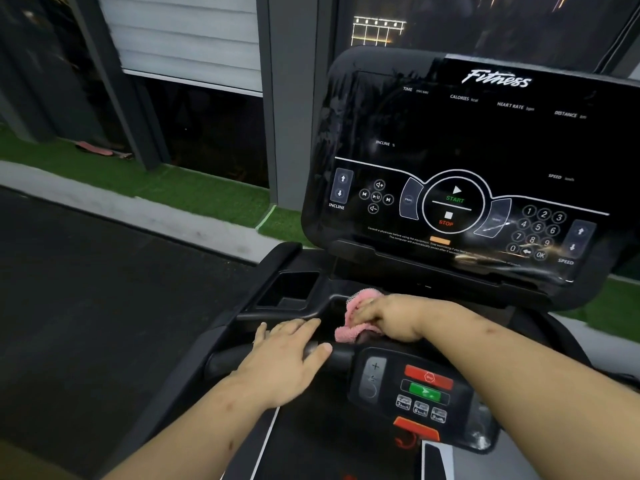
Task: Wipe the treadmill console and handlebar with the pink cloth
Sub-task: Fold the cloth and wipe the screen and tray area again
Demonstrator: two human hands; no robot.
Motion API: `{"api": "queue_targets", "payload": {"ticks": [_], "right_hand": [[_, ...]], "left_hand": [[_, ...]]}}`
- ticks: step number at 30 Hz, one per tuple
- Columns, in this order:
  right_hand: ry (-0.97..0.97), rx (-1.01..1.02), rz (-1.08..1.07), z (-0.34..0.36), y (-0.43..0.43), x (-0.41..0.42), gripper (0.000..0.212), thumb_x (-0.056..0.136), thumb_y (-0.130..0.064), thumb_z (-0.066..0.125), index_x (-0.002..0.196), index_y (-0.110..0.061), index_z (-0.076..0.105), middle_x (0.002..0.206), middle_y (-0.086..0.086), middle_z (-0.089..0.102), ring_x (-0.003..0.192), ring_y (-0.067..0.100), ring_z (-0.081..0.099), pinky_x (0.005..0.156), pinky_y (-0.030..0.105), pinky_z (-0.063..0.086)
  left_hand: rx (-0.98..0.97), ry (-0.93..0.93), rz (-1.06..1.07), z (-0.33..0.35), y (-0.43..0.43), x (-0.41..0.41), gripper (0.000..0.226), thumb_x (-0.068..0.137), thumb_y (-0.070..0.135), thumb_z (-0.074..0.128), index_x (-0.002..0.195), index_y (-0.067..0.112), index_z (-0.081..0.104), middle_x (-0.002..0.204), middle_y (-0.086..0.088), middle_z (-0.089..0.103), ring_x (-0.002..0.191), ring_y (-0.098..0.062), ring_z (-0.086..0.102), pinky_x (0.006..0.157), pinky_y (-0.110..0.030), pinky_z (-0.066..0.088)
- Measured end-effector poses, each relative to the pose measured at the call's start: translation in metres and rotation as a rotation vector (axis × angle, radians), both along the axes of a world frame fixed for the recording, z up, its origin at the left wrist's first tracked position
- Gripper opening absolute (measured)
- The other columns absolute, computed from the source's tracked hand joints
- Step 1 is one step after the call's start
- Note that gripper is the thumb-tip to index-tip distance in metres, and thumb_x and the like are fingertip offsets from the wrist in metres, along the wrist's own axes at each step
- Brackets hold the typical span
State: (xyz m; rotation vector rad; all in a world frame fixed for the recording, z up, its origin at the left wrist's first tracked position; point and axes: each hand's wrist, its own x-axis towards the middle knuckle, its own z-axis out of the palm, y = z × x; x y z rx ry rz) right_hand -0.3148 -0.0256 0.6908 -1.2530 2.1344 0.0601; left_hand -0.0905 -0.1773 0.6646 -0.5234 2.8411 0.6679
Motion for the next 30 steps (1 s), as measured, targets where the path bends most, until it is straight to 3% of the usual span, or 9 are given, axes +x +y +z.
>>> {"api": "queue_targets", "payload": {"ticks": [6, 8, 13, 17, 20, 24, 26, 29, 30], "right_hand": [[-0.082, 0.1, 0.031, 0.033, -0.002, 0.019, 0.048, 0.108, -0.012, 0.043, 0.14, -0.044, 0.06, 0.151, -0.011, 0.048, 0.137, 0.013, 0.044, 0.105, 0.026, 0.034], [-0.139, 0.089, 0.02, 0.042, 0.0, 0.024, 0.043, 0.109, -0.017, 0.044, 0.137, -0.044, 0.062, 0.144, -0.013, 0.053, 0.134, 0.013, 0.046, 0.108, 0.028, 0.031], [-0.168, 0.095, 0.006, 0.054, 0.012, 0.024, 0.044, 0.108, -0.022, 0.047, 0.135, -0.053, 0.06, 0.151, -0.011, 0.052, 0.136, 0.016, 0.047, 0.12, 0.045, 0.031], [-0.205, 0.051, -0.038, 0.064, 0.017, 0.03, 0.042, 0.107, -0.023, 0.047, 0.139, -0.048, 0.059, 0.154, -0.011, 0.049, 0.136, 0.011, 0.045, 0.119, 0.036, 0.028], [-0.238, 0.04, -0.031, 0.062, 0.024, 0.035, 0.042, 0.106, -0.037, 0.043, 0.146, -0.047, 0.053, 0.156, -0.011, 0.048, 0.136, 0.008, 0.042, 0.121, 0.039, 0.026], [-0.242, -0.024, -0.137, 0.053, 0.057, 0.036, 0.04, 0.103, -0.064, 0.035, 0.143, -0.067, 0.04, 0.163, -0.015, 0.036, 0.147, 0.013, 0.035, 0.125, 0.046, 0.022], [-0.224, 0.015, -0.228, 0.049, 0.068, 0.028, 0.052, 0.102, -0.073, 0.024, 0.149, -0.058, 0.04, 0.163, -0.014, 0.037, 0.147, 0.014, 0.037, 0.125, 0.044, 0.022], [-0.163, 0.118, -0.369, 0.038, 0.074, 0.011, 0.1, 0.075, -0.097, 0.011, 0.145, -0.041, 0.056, 0.152, -0.005, 0.054, 0.133, 0.015, 0.052, 0.121, 0.04, 0.028], [-0.164, 0.115, -0.387, 0.036, 0.072, 0.007, 0.104, 0.074, -0.097, 0.009, 0.147, -0.038, 0.055, 0.152, -0.003, 0.054, 0.131, 0.016, 0.053, 0.121, 0.038, 0.028]], "left_hand": [[-0.01, 0.013, -0.009, 0.004, 0.006, -0.003, 0.064, 0.105, 0.064, 0.024, 0.163, 0.036, 0.02, 0.167, 0.011, 0.027, 0.156, -0.012, 0.018, 0.129, -0.051, -0.001], [-0.021, 0.014, -0.023, 0.007, 0.01, -0.005, 0.064, 0.105, 0.064, 0.024, 0.163, 0.037, 0.02, 0.167, 0.011, 0.027, 0.156, -0.012, 0.017, 0.129, -0.05, -0.001], [-0.026, 0.025, -0.054, 0.01, 0.017, -0.008, 0.064, 0.106, 0.063, 0.024, 0.163, 0.037, 0.02, 0.167, 0.011, 0.027, 0.156, -0.011, 0.016, 0.129, -0.049, -0.002], [-0.024, 0.048, -0.058, 0.006, 0.019, -0.011, 0.064, 0.105, 0.064, 0.023, 0.163, 0.037, 0.02, 0.167, 0.012, 0.027, 0.156, -0.009, 0.015, 0.129, -0.049, -0.001], [-0.022, 0.059, -0.054, 0.002, 0.018, -0.011, 0.064, 0.105, 0.063, 0.023, 0.163, 0.037, 0.02, 0.167, 0.013, 0.026, 0.156, -0.008, 0.014, 0.129, -0.049, -0.001], [-0.025, 0.083, -0.047, 0.001, 0.016, -0.008, 0.061, 0.107, 0.06, 0.023, 0.163, 0.037, 0.02, 0.167, 0.013, 0.025, 0.156, -0.008, 0.013, 0.129, -0.047, -0.003], [-0.015, 0.091, -0.037, 0.002, 0.014, -0.009, 0.061, 0.106, 0.06, 0.02, 0.163, 0.038, 0.021, 0.167, 0.013, 0.025, 0.156, -0.008, 0.013, 0.129, -0.048, -0.002], [0.003, 0.082, -0.03, 0.005, 0.013, -0.011, 0.069, 0.099, 0.063, 0.012, 0.162, 0.038, 0.022, 0.167, 0.013, 0.026, 0.156, -0.008, 0.014, 0.129, -0.048, -0.001], [0.003, 0.08, -0.021, 0.005, 0.012, -0.012, 0.068, 0.099, 0.063, 0.012, 0.162, 0.038, 0.022, 0.167, 0.013, 0.026, 0.155, -0.008, 0.015, 0.129, -0.048, -0.001]]}}
